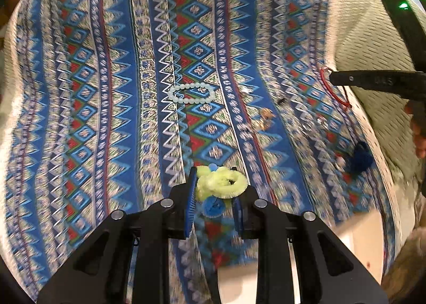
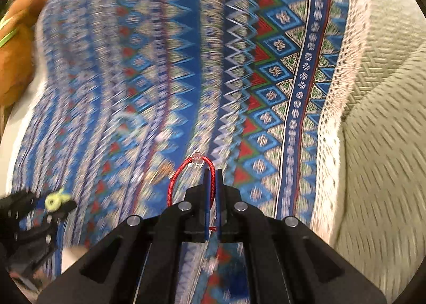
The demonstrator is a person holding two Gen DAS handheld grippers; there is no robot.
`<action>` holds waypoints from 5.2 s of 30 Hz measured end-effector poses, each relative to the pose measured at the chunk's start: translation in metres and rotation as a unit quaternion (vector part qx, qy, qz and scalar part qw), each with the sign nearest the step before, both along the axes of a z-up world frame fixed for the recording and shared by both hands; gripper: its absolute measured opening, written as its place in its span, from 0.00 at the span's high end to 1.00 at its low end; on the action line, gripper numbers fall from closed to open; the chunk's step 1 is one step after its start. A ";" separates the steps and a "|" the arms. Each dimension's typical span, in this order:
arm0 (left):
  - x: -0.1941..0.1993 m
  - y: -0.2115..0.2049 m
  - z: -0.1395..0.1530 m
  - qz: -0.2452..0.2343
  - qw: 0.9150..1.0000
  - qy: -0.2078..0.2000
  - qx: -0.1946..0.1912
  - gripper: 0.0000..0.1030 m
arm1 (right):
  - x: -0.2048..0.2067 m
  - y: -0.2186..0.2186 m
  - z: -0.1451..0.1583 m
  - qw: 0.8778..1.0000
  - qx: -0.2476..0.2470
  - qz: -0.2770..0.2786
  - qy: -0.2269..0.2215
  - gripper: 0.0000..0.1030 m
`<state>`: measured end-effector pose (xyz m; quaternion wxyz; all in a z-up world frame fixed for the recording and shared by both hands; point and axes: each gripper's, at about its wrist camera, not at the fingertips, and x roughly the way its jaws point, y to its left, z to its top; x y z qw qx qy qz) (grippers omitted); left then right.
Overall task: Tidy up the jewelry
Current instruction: 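Grasp the yellow-green pipe-cleaner flower with left tool while right tool grasps red string bracelet, then lower both held items into the white tray and open both tools, then grasp the pale green bead bracelet with left tool while right tool grasps a silver ring, then carry both items over the white tray and open both tools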
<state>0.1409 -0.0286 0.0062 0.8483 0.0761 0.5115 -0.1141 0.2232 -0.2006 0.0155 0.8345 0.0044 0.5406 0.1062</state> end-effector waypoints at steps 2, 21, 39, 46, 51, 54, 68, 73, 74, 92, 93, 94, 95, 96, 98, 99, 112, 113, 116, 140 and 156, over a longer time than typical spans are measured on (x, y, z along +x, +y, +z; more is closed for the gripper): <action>-0.026 0.003 0.011 -0.002 1.000 0.005 -0.005 0.77 | -0.033 0.007 0.018 1.000 0.004 0.019 -0.002 0.96; -0.165 -0.019 -0.023 -0.077 0.991 0.104 0.027 0.77 | -0.234 0.065 -0.035 0.991 -0.023 0.110 0.073 0.96; -0.185 -0.032 -0.031 -0.095 0.986 0.128 0.038 0.72 | -0.261 0.073 -0.042 0.990 -0.033 0.114 0.079 0.95; -0.189 -0.030 -0.023 -0.097 0.987 0.122 0.046 0.36 | -0.264 0.072 -0.038 0.990 -0.033 0.117 0.067 0.70; -0.187 -0.031 -0.018 -0.092 0.987 0.118 0.050 0.22 | -0.266 0.071 -0.036 0.991 -0.033 0.116 0.064 0.70; -0.187 -0.032 -0.015 -0.095 0.987 0.117 0.054 0.18 | -0.266 0.070 -0.036 0.991 -0.031 0.116 0.063 0.70; -0.149 -0.024 0.021 -0.104 0.989 0.085 0.064 0.05 | -0.216 0.026 0.002 0.997 -0.017 0.075 0.013 0.66; -0.078 -0.009 0.041 -0.096 0.993 0.061 0.036 0.05 | -0.153 0.004 0.019 0.998 -0.012 0.054 -0.012 0.66; -0.060 -0.006 0.042 -0.096 0.993 0.057 0.029 0.05 | -0.139 0.001 0.018 0.999 -0.009 0.052 -0.015 0.66; 0.163 0.009 -0.064 -0.105 0.990 0.036 0.090 0.05 | 0.059 0.031 -0.087 0.993 -0.039 0.107 0.038 0.66; 0.170 0.011 -0.068 -0.099 0.990 0.035 0.091 0.05 | 0.063 0.031 -0.089 0.993 -0.039 0.107 0.038 0.65; 0.175 0.012 -0.072 -0.099 0.990 0.036 0.090 0.06 | 0.068 0.032 -0.092 0.993 -0.037 0.108 0.039 0.64; 0.182 0.012 -0.077 -0.098 0.990 0.040 0.090 0.07 | 0.072 0.033 -0.095 0.992 -0.042 0.109 0.041 0.64; 0.186 0.013 -0.080 -0.098 0.991 0.040 0.087 0.07 | 0.074 0.033 -0.098 0.992 -0.045 0.113 0.043 0.64; 0.193 0.014 -0.081 -0.097 0.992 0.025 0.072 0.11 | 0.080 0.033 -0.101 0.991 -0.048 0.120 0.042 0.64; 0.197 0.015 -0.082 -0.096 0.993 0.028 0.061 0.15 | 0.081 0.034 -0.102 0.990 -0.051 0.123 0.041 0.64; 0.190 0.004 -0.087 -0.114 0.991 0.015 0.071 0.92 | 0.082 0.044 -0.105 0.988 -0.075 0.133 0.030 0.73; 0.188 0.003 -0.087 -0.113 0.991 0.016 0.069 0.92 | 0.082 0.043 -0.104 0.988 -0.074 0.132 0.031 0.73; 0.183 0.006 -0.084 -0.107 0.992 0.022 0.067 0.92 | 0.076 0.040 -0.100 0.989 -0.069 0.127 0.032 0.73; -0.070 -0.015 0.055 -0.208 0.976 0.045 0.056 0.92 | -0.156 0.058 0.012 0.980 -0.044 0.187 0.054 0.73; -0.141 -0.014 0.005 -0.207 0.972 0.075 0.078 0.41 | -0.233 0.081 -0.011 0.973 -0.035 0.217 0.075 0.54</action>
